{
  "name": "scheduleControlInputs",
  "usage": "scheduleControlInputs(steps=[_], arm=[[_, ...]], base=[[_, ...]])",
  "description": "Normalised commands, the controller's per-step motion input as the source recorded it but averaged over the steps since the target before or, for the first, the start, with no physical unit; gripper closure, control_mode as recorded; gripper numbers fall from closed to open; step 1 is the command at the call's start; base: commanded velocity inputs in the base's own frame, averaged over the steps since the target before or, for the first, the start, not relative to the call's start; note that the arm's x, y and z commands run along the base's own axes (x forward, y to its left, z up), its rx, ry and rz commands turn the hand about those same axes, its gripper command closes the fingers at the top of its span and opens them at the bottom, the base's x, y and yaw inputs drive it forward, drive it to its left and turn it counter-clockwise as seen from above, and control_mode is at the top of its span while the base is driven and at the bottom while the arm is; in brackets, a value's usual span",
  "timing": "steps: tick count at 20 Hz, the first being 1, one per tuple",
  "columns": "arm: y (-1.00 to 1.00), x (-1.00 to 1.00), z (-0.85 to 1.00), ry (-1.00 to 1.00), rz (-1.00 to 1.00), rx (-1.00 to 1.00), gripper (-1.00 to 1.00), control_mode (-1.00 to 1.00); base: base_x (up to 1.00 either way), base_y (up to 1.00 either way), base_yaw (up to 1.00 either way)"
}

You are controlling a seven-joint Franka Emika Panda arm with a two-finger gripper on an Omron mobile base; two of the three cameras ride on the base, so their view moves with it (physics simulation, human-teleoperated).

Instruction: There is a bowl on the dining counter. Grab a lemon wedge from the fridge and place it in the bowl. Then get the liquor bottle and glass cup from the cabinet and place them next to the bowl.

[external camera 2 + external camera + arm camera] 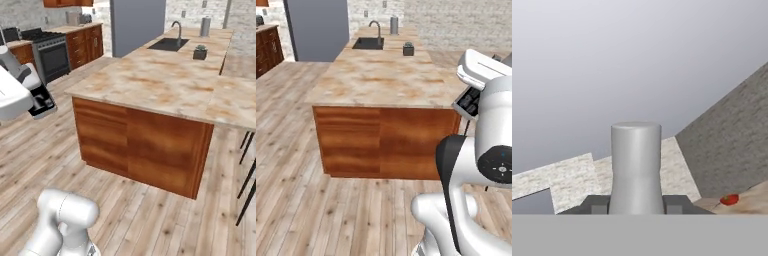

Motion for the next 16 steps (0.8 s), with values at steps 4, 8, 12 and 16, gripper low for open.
scheduleControlInputs(steps=[4, 8, 12, 16], arm=[[0.0, 0.0, 0.0, 0.0, 0.0, 0.0, 1.0, 1.0], [0.0, 0.0, 0.0, 0.0, 0.0, 0.0, 1.0, 1.0], [0.0, 0.0, 0.0, 0.0, 0.0, 0.0, 1.0, 1.0], [0.0, 0.0, 0.0, 0.0, 0.0, 0.0, 1.0, 1.0]], base=[[-0.1, -1.0, 0.18], [0.13, -1.0, 0.04], [0.28, -1.0, -0.02], [0.29, -1.0, -0.11]])
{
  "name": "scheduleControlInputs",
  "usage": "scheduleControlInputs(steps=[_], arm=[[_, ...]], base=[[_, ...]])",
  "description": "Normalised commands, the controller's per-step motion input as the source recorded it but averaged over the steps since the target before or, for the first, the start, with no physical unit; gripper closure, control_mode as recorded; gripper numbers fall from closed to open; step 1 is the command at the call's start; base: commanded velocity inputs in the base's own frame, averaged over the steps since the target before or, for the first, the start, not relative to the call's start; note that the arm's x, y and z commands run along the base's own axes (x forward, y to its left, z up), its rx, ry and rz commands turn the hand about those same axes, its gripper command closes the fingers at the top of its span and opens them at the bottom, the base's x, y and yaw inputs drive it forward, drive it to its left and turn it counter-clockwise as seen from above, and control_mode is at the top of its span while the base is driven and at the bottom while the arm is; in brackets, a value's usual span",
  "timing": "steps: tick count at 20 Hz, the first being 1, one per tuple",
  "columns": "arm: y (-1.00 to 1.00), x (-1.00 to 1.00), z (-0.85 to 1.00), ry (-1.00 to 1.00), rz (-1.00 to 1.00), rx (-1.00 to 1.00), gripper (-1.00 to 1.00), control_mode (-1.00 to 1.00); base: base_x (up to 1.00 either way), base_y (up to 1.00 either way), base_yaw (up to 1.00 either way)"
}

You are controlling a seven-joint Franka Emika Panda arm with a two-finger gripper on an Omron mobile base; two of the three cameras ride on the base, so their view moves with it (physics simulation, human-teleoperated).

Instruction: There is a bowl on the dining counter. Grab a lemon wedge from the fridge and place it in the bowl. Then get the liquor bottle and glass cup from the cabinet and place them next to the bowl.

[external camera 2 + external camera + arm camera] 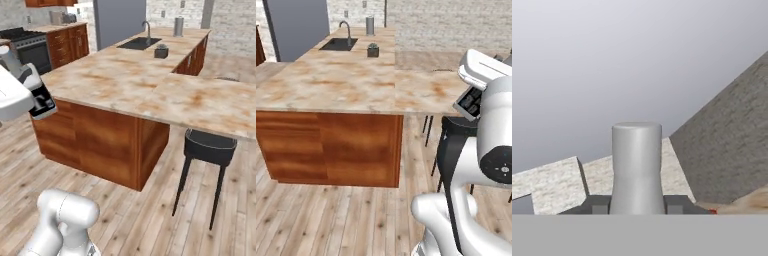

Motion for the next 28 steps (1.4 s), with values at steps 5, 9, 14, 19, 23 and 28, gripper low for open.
scheduleControlInputs(steps=[5, 9, 14, 19, 23, 28], arm=[[0.0, 0.0, 0.0, 0.0, 0.0, 0.0, 1.0, 1.0], [0.0, 0.0, 0.0, 0.0, 0.0, 0.0, 1.0, 1.0], [0.0, 0.0, 0.0, 0.0, 0.0, 0.0, 1.0, 1.0], [0.0, 0.0, 0.0, 0.0, 0.0, 0.0, 1.0, 1.0], [0.0, 0.0, 0.0, 0.0, 0.0, 0.0, 1.0, 1.0], [0.0, 0.0, 0.0, 0.0, 0.0, 0.0, 1.0, 1.0]], base=[[0.37, -1.0, -0.23], [0.33, -1.0, -0.29], [0.09, -1.0, -0.21], [0.0, -1.0, -0.17], [-0.06, -1.0, -0.03], [-0.09, -1.0, 0.0]])
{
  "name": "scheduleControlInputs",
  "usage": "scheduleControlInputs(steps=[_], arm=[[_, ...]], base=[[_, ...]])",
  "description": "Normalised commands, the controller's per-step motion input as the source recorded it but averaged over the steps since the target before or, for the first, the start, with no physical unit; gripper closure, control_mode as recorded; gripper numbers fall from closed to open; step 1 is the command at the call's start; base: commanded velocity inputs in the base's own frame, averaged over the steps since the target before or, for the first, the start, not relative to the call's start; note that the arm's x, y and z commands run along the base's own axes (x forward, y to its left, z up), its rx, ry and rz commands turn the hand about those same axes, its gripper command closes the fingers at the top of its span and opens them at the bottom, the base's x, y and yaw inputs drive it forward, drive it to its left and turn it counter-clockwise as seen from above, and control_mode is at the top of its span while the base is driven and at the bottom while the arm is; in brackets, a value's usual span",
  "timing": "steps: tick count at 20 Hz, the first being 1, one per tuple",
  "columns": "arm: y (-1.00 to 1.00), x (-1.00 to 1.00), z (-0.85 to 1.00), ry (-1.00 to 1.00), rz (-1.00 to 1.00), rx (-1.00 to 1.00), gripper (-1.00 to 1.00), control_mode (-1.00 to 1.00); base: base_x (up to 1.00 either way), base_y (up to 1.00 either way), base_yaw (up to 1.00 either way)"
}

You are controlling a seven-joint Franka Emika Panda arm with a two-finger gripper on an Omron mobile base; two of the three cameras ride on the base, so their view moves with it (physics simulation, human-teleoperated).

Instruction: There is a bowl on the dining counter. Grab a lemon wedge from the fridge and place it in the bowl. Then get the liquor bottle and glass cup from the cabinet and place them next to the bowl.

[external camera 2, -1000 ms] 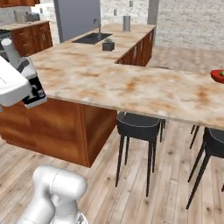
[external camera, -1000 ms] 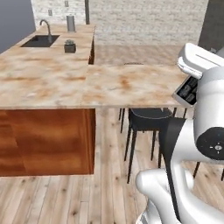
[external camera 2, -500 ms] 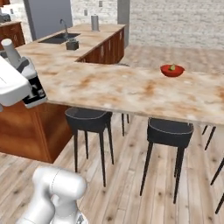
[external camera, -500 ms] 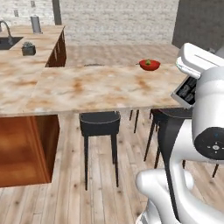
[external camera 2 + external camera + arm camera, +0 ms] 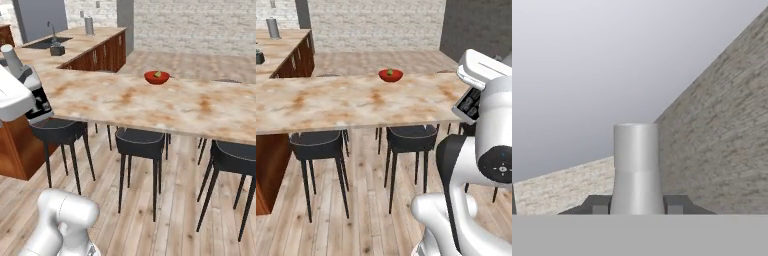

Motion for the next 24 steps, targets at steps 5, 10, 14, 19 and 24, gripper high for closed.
scheduleControlInputs(steps=[5, 10, 14, 19, 24], arm=[[0.0, 0.0, 0.0, 0.0, 0.0, 0.0, 1.0, 1.0], [0.0, 0.0, 0.0, 0.0, 0.0, 0.0, 1.0, 1.0], [0.0, 0.0, 0.0, 0.0, 0.0, 0.0, 1.0, 1.0], [0.0, 0.0, 0.0, 0.0, 0.0, 0.0, 1.0, 1.0], [0.0, 0.0, 0.0, 0.0, 0.0, 0.0, 1.0, 1.0]], base=[[-0.12, -1.0, 0.01], [-0.1, -1.0, 0.1], [0.0, -1.0, 0.23], [0.0, -1.0, 0.26], [0.0, -1.0, 0.28]])
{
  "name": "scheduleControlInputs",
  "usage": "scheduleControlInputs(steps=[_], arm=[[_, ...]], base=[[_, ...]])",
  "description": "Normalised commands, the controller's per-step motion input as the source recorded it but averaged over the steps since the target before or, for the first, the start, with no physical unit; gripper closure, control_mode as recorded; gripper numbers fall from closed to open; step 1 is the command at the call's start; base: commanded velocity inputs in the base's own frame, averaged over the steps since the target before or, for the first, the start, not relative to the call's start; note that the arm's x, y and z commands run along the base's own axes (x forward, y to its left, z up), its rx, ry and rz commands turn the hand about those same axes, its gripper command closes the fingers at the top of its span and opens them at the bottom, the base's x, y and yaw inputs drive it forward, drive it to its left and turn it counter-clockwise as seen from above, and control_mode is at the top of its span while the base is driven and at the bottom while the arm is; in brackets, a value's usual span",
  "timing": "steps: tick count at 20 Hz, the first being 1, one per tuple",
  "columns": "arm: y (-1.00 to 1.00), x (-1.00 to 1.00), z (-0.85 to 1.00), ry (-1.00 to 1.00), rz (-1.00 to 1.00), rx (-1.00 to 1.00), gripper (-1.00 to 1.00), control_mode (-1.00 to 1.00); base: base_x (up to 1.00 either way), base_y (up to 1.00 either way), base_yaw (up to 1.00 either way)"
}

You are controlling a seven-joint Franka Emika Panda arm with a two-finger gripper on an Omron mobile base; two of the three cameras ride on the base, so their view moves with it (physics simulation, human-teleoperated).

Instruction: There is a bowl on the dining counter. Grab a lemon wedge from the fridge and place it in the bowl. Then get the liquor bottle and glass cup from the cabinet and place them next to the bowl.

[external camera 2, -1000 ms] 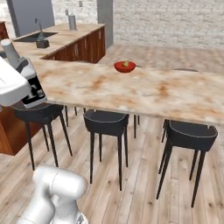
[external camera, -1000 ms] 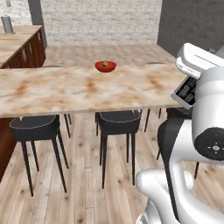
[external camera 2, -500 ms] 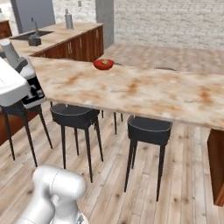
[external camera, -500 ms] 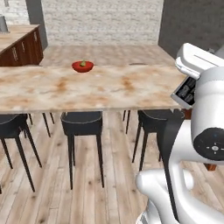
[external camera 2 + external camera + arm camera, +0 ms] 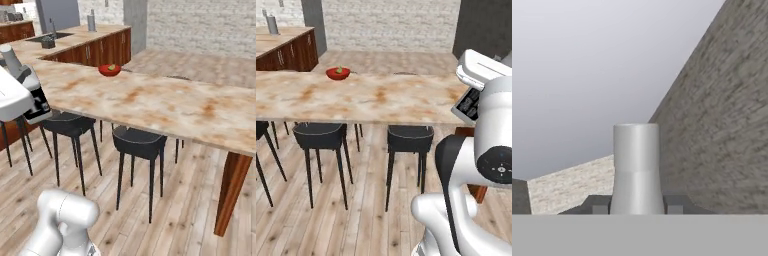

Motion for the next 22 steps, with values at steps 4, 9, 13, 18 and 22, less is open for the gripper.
scheduleControlInputs(steps=[4, 9, 13, 18, 22], arm=[[0.0, 0.0, 0.0, 0.0, 0.0, 0.0, 1.0, 1.0], [0.0, 0.0, 0.0, 0.0, 0.0, 0.0, 1.0, 1.0], [0.0, 0.0, 0.0, 0.0, 0.0, 0.0, 1.0, 1.0], [0.0, 0.0, 0.0, 0.0, 0.0, 0.0, 1.0, 1.0], [0.0, 0.0, 0.0, 0.0, 0.0, 0.0, 1.0, 1.0]], base=[[0.0, -1.0, 0.3], [0.04, -0.98, 0.32], [0.22, -0.94, 0.34], [0.45, -0.9, 0.31], [0.44, -0.91, 0.3]])
